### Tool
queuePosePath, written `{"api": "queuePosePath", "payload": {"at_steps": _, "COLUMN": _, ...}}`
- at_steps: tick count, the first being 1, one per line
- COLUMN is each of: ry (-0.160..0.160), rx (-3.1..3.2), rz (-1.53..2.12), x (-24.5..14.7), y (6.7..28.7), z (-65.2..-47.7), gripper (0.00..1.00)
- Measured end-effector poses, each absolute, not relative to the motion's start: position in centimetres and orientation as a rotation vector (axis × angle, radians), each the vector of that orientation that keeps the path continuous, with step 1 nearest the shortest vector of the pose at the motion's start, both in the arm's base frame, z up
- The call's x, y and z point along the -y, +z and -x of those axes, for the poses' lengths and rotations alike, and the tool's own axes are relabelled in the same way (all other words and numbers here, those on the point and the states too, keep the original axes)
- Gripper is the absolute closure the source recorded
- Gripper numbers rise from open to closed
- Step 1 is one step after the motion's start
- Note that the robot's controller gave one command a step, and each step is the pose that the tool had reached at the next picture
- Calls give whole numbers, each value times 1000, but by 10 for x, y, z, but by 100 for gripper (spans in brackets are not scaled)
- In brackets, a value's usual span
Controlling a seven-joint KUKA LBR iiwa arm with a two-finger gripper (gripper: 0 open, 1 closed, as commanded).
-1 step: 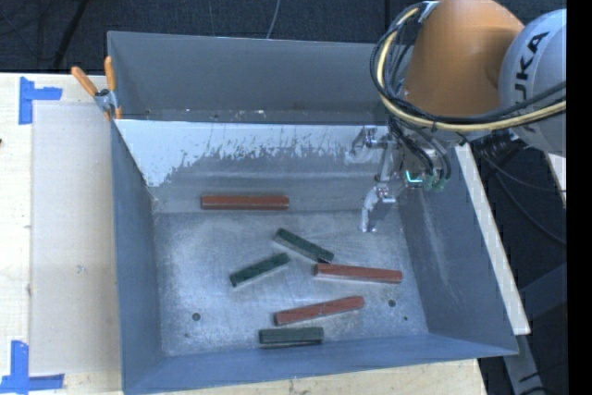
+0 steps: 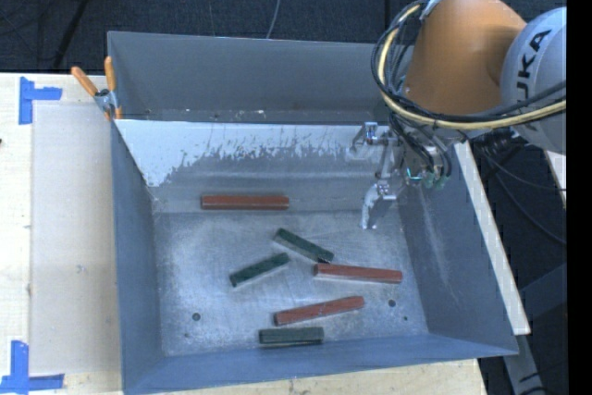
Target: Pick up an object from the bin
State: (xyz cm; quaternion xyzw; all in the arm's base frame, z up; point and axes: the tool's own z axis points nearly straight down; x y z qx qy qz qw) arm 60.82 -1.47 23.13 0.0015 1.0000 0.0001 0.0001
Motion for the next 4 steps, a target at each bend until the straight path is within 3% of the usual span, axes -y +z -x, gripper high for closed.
{"api": "queuePosePath", "payload": {"at_steps": 1, "ry": 0, "rx": -3137, "rz": 53, "x": 19, "y": 176, "z": -558, "gripper": 0}}
{"api": "queuePosePath", "payload": {"at_steps": 2, "ry": 1, "rx": -3143, "rz": -13, "x": 15, "y": 100, "z": -524, "gripper": 100}}
{"api": "queuePosePath", "payload": {"at_steps": 3, "ry": 0, "rx": -3143, "rz": -12, "x": 15, "y": 100, "z": -524, "gripper": 0}}
{"api": "queuePosePath", "payload": {"at_steps": 4, "ry": 0, "rx": -3143, "rz": -12, "x": 14, "y": 100, "z": -524, "gripper": 0}}
